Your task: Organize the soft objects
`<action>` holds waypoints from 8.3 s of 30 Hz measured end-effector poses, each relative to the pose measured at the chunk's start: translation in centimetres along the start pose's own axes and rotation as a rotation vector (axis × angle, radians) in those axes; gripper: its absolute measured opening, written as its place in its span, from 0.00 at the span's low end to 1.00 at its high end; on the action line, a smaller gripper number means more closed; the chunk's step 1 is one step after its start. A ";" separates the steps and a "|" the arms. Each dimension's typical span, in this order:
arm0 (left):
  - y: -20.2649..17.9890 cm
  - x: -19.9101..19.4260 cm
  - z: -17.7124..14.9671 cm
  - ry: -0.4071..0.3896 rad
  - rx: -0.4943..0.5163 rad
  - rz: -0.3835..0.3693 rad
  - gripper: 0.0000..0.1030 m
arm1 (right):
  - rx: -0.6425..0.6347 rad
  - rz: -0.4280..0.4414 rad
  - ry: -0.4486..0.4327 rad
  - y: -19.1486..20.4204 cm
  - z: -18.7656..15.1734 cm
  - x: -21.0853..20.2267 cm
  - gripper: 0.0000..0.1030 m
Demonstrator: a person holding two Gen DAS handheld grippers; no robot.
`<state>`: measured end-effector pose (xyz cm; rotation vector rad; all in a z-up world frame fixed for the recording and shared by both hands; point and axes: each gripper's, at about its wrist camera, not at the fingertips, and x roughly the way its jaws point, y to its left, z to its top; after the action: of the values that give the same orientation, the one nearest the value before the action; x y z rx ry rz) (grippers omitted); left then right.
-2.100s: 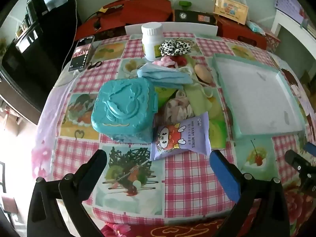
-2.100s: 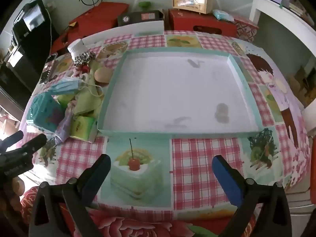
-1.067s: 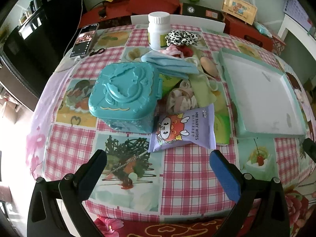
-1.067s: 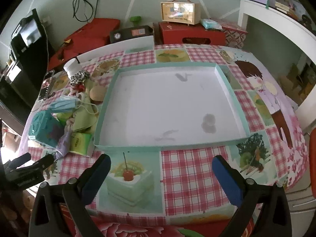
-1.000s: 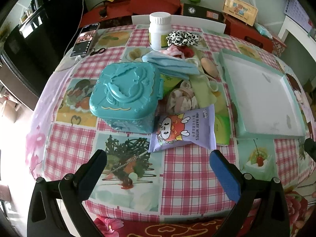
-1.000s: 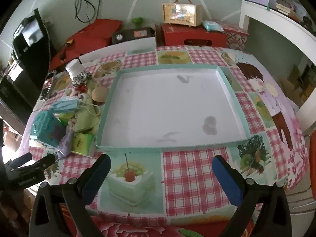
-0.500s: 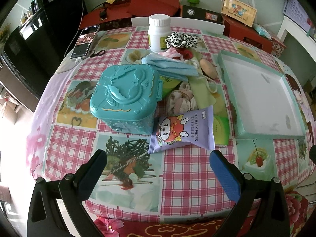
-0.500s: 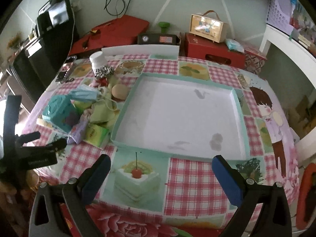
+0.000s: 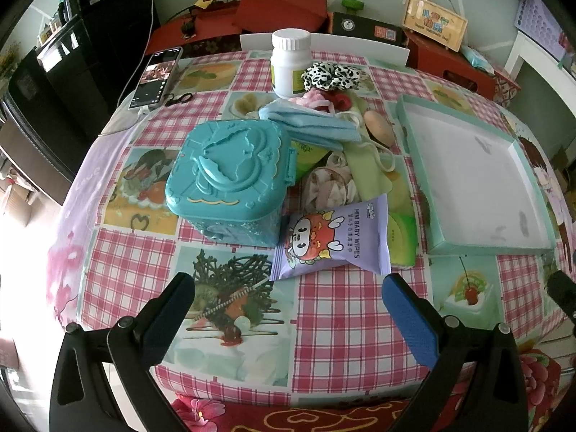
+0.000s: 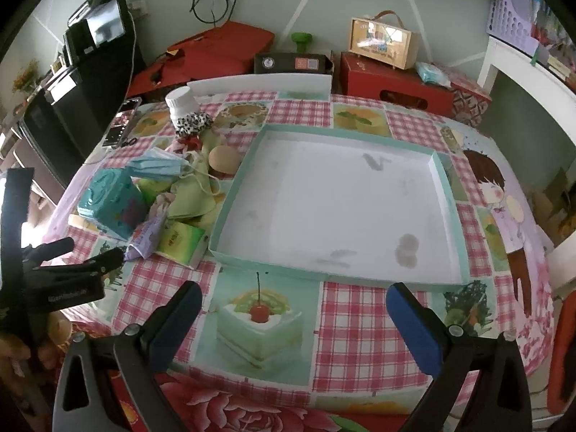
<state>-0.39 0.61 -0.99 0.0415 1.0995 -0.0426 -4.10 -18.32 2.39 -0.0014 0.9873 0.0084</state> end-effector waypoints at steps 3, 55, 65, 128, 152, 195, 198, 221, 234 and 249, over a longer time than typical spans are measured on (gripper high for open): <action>0.1 0.0 0.0 -0.002 -0.002 -0.001 1.00 | 0.013 0.005 0.031 0.0 -0.2 0.9 1.00; 3.2 -3.6 5.3 -0.031 0.004 -0.006 1.00 | 0.026 0.015 0.038 -0.3 3.4 1.3 1.00; 5.8 -1.4 11.1 0.056 -0.039 -0.002 1.00 | -0.031 0.134 -0.035 4.0 10.0 2.7 1.00; 4.3 8.9 14.9 0.262 -0.143 -0.312 0.15 | 0.141 0.663 0.345 10.9 4.9 14.7 0.26; 6.9 -1.0 14.5 -0.081 -0.273 -0.416 0.11 | 0.252 0.757 0.122 4.1 7.6 7.4 0.19; -14.2 7.4 16.0 0.040 -0.022 -0.649 0.11 | 0.757 0.312 -0.199 -20.9 9.4 8.3 0.20; -14.4 8.4 15.8 0.054 -0.024 -0.639 0.11 | 0.745 0.335 -0.172 -20.4 9.4 9.6 0.21; -15.2 10.0 13.7 0.122 0.097 -0.376 0.61 | 0.727 0.084 0.028 -21.5 7.6 11.1 0.44; -14.7 7.1 14.0 0.038 0.107 -0.336 0.96 | 0.506 -0.117 0.031 -18.2 9.6 7.4 0.81; -13.9 6.5 14.0 0.025 0.072 -0.366 0.99 | 0.509 -0.183 -0.049 -18.5 9.3 5.7 1.00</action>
<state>14.26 -14.13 -0.59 -0.0949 1.1186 -0.4108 6.95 -36.70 2.69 0.3731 0.9149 -0.4089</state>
